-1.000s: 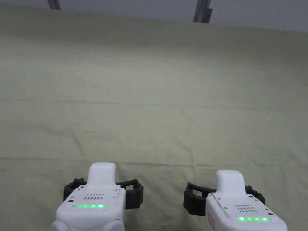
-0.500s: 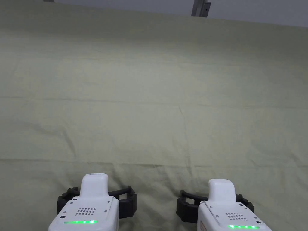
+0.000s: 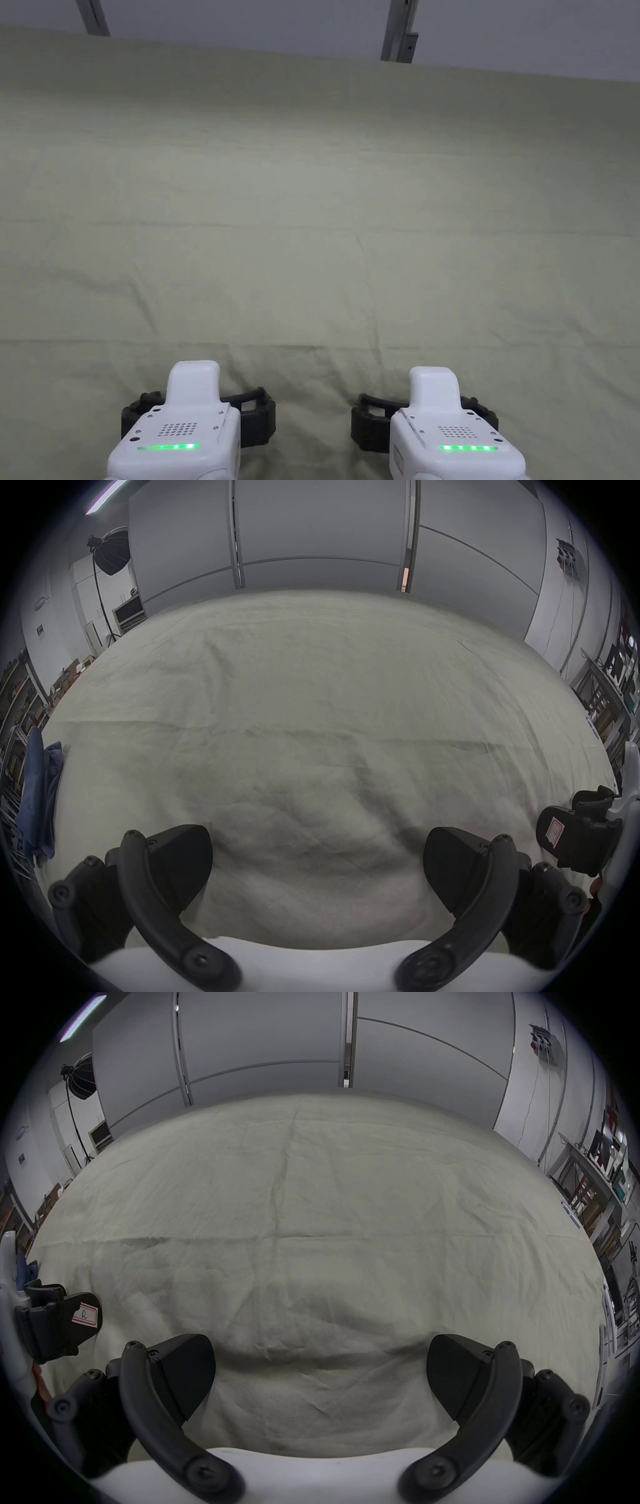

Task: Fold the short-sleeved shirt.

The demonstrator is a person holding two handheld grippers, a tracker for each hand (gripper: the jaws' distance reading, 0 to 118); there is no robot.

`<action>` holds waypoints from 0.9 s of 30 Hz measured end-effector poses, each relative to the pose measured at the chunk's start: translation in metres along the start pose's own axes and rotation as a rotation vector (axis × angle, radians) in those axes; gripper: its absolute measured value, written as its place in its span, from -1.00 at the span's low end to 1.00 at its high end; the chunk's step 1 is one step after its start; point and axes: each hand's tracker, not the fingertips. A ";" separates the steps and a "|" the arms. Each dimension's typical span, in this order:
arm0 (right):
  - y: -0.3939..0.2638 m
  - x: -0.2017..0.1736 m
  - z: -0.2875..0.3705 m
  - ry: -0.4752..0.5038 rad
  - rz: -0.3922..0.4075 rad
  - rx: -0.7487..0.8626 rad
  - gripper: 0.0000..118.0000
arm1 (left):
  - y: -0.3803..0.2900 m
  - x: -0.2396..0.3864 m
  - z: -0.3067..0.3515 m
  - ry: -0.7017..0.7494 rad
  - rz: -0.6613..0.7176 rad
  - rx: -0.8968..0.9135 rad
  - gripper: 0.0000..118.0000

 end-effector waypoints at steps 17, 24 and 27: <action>0.000 0.001 -0.001 -0.007 0.000 0.005 1.00 | 0.001 0.000 0.000 0.001 0.000 0.002 1.00; 0.000 0.000 -0.001 -0.008 -0.002 0.005 1.00 | 0.000 0.001 0.000 0.001 0.000 0.002 1.00; 0.000 0.000 -0.001 -0.011 -0.002 0.006 1.00 | 0.000 0.001 0.000 0.001 0.000 0.002 1.00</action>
